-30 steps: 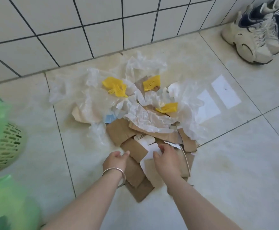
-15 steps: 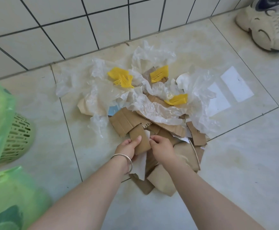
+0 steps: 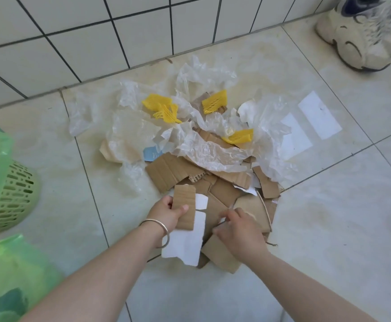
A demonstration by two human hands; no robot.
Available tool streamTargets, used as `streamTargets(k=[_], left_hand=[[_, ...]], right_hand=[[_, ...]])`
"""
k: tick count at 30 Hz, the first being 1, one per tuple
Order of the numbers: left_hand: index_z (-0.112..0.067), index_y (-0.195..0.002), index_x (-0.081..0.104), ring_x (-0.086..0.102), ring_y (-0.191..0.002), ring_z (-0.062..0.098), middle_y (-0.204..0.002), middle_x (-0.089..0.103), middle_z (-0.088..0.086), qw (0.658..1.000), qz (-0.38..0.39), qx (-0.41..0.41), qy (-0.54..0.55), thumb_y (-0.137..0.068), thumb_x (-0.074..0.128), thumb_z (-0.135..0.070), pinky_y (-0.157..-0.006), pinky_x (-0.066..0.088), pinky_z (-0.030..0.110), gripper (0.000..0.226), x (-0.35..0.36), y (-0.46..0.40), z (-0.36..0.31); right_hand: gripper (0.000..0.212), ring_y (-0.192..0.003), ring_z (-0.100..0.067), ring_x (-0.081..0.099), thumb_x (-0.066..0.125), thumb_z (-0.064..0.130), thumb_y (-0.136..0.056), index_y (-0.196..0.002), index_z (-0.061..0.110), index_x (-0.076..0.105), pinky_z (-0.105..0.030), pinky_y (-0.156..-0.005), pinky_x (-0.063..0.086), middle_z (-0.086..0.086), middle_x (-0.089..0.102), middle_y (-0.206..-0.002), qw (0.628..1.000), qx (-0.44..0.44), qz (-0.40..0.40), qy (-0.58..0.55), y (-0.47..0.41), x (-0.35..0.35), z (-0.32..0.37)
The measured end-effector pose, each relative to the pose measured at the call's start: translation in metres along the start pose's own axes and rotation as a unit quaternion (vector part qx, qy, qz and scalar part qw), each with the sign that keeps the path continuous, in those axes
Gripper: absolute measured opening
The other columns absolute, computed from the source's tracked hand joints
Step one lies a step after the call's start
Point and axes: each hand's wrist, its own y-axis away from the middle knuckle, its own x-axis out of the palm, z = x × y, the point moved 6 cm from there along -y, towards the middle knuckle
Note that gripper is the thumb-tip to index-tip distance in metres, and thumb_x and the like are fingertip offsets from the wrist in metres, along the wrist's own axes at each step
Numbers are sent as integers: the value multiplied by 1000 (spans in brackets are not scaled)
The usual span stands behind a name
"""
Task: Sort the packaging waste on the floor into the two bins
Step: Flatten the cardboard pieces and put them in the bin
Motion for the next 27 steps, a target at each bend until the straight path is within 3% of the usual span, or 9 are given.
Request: streamTargets(k=[3, 5, 8, 10, 12, 14, 19, 22, 27], left_hand=[[-26, -81, 47, 65, -99, 31, -107, 67, 14, 999, -32, -9, -16, -83, 67, -11, -95, 50, 46, 24, -10, -2, 12], [-20, -88, 44, 64, -98, 30, -108, 67, 16, 999, -40, -10, -20, -82, 67, -8, -95, 50, 44, 27, -12, -1, 18], [-15, -112, 42, 63, -97, 27, -111, 66, 15, 1000, -29, -6, 5, -83, 67, -5, -96, 49, 43, 39, -8, -1, 20], [-12, -121, 47, 64, -97, 27, -111, 67, 14, 999, -21, -7, 22, -84, 65, -4, -94, 50, 42, 43, -5, -1, 18], [-11, -112, 57, 65, -87, 24, -104, 68, 12, 999, -7, -8, 47, -86, 62, -2, -82, 55, 34, 28, 0, 0, 13], [-10, -102, 63, 64, -76, 17, -90, 69, 6, 998, 8, -9, 64, -87, 60, -1, -66, 55, 24, 18, 8, 3, 7], [-14, -95, 66, 65, -78, 21, -87, 69, 4, 996, 24, -36, 76, -90, 58, -6, -77, 54, 33, 12, 28, 1, 10], [-20, -97, 67, 67, -94, 28, -99, 72, 7, 998, 13, -40, 47, -88, 61, -13, -94, 52, 44, 13, 33, 0, 14], [-25, -85, 61, 66, -101, 31, -108, 70, 10, 999, 4, -36, 38, -89, 59, -14, -95, 51, 47, 11, 24, 5, 3]], right_hand=[[70, -106, -24, 52, 72, 48, -61, -123, 27, 49, -36, -80, 44, 1, 52, -117, 964, -77, 48, 250, 15, 35, -11], [66, -95, -23, 57, 79, 39, -55, -115, 25, 54, -33, -69, 47, -1, 55, -107, 975, -40, 21, 216, 14, 41, -13], [44, -104, -25, 56, 67, 16, -78, -118, 18, 49, -31, -77, 46, -5, 50, -117, 993, 20, 74, 89, 4, 41, -10], [26, -99, -22, 59, 66, 19, -81, -107, 16, 61, -24, -70, 43, -4, 59, -109, 993, 51, 101, 12, -3, 27, -7], [10, -82, -17, 58, 66, 28, -82, -84, 18, 65, -22, -60, 38, 1, 59, -84, 984, 95, 92, -116, -8, 2, -13], [19, -79, -17, 54, 61, 32, -85, -80, 14, 64, -26, -62, 39, 0, 56, -80, 972, 121, 33, -199, -14, -24, -28], [29, -124, -29, 31, 53, 33, -90, -113, 17, 60, -38, -98, 37, -5, 37, -133, 975, 172, -118, -81, -22, -51, -68], [24, -116, -29, 43, 60, 31, -86, -105, 17, 63, -33, -94, 38, -8, 45, -128, 964, 210, -82, -141, -22, -32, -79], [14, -83, -21, 51, 64, 28, -84, -81, 15, 58, -28, -64, 38, -2, 58, -87, 963, 186, -52, -186, -19, -42, -65]])
